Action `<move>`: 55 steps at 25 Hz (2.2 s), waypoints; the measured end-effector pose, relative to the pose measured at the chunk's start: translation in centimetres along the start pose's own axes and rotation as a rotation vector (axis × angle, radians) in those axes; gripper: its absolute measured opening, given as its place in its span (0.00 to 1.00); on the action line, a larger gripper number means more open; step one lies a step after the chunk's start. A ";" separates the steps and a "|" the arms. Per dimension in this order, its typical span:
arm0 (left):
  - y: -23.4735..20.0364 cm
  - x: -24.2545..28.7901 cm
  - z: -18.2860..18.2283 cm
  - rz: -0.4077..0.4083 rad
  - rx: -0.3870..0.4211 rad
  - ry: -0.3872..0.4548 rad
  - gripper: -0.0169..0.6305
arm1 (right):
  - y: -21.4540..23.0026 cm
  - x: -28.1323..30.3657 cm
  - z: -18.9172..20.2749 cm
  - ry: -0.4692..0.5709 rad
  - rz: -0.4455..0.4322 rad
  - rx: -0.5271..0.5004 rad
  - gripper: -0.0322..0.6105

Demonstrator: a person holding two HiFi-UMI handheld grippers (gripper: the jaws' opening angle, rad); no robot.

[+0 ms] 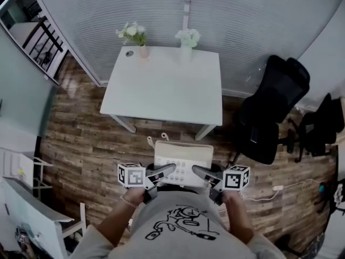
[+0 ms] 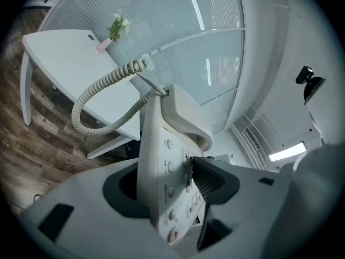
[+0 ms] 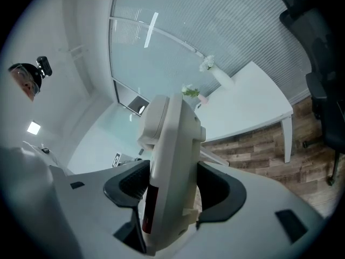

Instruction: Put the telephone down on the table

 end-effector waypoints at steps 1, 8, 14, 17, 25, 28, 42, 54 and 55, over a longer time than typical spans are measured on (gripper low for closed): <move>0.1 0.3 0.0 0.000 -0.003 0.002 0.40 | 0.2 -0.2 -0.1 -0.002 0.002 -0.003 0.50; 0.5 1.5 -0.4 -0.004 -0.002 0.013 0.40 | 1.0 -0.8 -1.1 -0.010 -0.002 -0.008 0.50; 0.5 1.9 -1.1 -0.003 -0.005 0.024 0.40 | 1.5 -0.7 -1.9 -0.014 -0.008 -0.007 0.50; 0.3 2.1 -1.6 -0.016 0.004 0.022 0.40 | 1.8 -0.5 -2.3 -0.012 -0.010 -0.006 0.50; 0.0 2.6 -3.9 -0.009 0.005 0.013 0.40 | 2.8 0.9 -4.0 -0.014 -0.008 -0.002 0.49; -0.5 3.0 -5.1 0.012 -0.013 0.027 0.40 | 3.4 1.7 -4.9 -0.020 -0.004 -0.003 0.49; -2.9 3.3 -13.0 0.023 -0.025 0.005 0.40 | 5.6 6.9 -10.5 -0.013 0.021 0.009 0.49; -4.9 2.4 -20.1 0.025 -0.014 -0.026 0.40 | 6.8 12.4 -14.9 0.003 0.043 0.027 0.49; -5.1 2.3 -20.6 0.024 -0.014 -0.029 0.40 | 6.8 12.9 -15.2 0.004 0.046 0.027 0.49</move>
Point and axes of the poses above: the fingertips, and each gripper's own axes: x forward along the fingers, y to its right, z out of its underside, the point moved 1 cm from there along -x, backward along the fingers, and after that the axes turned 9 degrees about -x, right-handed, at the moved point
